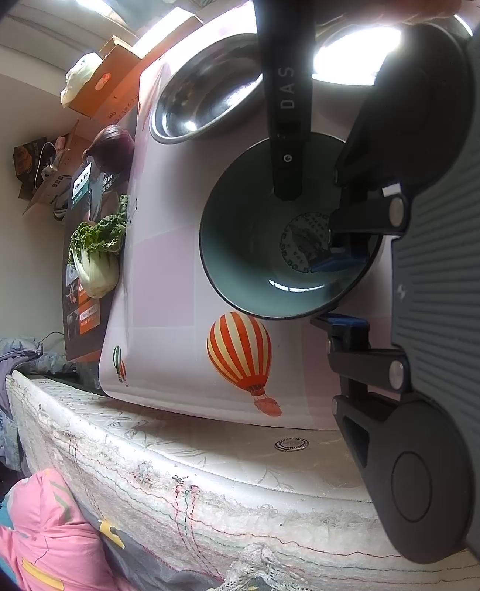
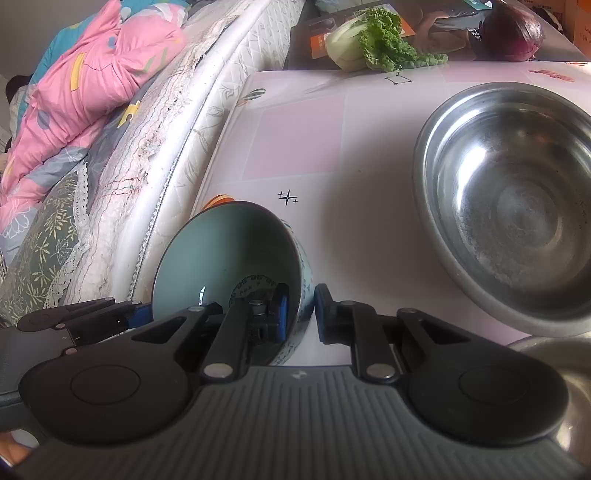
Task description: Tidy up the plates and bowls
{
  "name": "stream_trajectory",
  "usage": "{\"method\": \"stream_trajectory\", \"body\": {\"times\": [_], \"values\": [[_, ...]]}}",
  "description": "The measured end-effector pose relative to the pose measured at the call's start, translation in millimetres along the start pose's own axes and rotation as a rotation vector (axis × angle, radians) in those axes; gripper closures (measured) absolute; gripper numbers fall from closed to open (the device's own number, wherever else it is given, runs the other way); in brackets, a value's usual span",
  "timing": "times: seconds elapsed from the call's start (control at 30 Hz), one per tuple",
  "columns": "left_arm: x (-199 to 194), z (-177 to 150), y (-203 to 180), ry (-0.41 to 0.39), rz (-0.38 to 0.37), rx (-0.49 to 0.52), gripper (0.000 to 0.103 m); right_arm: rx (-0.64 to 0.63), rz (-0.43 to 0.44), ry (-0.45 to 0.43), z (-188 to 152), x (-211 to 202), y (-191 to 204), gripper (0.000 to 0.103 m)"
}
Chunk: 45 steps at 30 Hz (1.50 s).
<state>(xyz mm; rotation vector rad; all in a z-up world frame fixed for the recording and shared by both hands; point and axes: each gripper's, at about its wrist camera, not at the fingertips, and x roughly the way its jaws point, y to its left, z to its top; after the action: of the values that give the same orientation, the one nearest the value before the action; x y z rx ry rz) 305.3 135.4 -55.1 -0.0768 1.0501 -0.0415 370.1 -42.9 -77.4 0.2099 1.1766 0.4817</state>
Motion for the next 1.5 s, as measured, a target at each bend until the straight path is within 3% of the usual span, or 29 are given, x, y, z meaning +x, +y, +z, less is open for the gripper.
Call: {"method": "stream_trajectory", "body": {"times": [0.97,1.27,1.5], "values": [[-27,7,-6,-0.041,0.019,0.001,0.081,-0.005,0.021,-0.043,7,-30,-2,0.089],[-45,21,-33,-0.072,0.024,0.025,0.081,0.017,0.045,-0.097,12,-65,-16,0.089],[-44,41,-71,-0.077,-0.014,0.045,0.081,0.072,0.048,-0.154,18,-97,-50,0.089]]}}
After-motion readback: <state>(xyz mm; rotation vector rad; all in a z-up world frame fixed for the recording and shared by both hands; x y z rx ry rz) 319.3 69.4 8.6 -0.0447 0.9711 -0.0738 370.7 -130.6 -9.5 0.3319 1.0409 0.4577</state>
